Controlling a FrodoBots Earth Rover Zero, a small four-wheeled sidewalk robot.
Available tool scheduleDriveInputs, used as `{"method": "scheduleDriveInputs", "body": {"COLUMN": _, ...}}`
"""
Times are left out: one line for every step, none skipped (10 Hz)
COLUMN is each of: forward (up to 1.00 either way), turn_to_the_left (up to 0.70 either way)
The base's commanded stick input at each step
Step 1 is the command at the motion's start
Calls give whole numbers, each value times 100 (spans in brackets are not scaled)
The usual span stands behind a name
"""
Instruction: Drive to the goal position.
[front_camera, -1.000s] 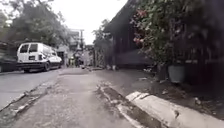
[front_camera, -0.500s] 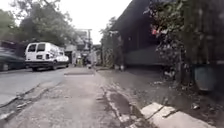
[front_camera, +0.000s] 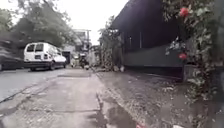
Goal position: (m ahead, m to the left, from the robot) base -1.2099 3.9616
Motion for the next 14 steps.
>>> {"method": "scheduleDriveInputs", "body": {"forward": 100, "turn_to_the_left": 7}}
{"method": "scheduleDriveInputs", "body": {"forward": 100, "turn_to_the_left": 18}}
{"method": "scheduleDriveInputs", "body": {"forward": 69, "turn_to_the_left": 0}}
{"method": "scheduleDriveInputs", "body": {"forward": 2, "turn_to_the_left": 0}}
{"method": "scheduleDriveInputs", "body": {"forward": 0, "turn_to_the_left": 0}}
{"method": "scheduleDriveInputs", "body": {"forward": 0, "turn_to_the_left": 0}}
{"method": "scheduleDriveInputs", "body": {"forward": 0, "turn_to_the_left": 0}}
{"method": "scheduleDriveInputs", "body": {"forward": 0, "turn_to_the_left": 0}}
{"method": "scheduleDriveInputs", "body": {"forward": 0, "turn_to_the_left": 0}}
{"method": "scheduleDriveInputs", "body": {"forward": 0, "turn_to_the_left": 0}}
{"method": "scheduleDriveInputs", "body": {"forward": 0, "turn_to_the_left": 0}}
{"method": "scheduleDriveInputs", "body": {"forward": 0, "turn_to_the_left": 0}}
{"method": "scheduleDriveInputs", "body": {"forward": 27, "turn_to_the_left": 7}}
{"method": "scheduleDriveInputs", "body": {"forward": 100, "turn_to_the_left": 27}}
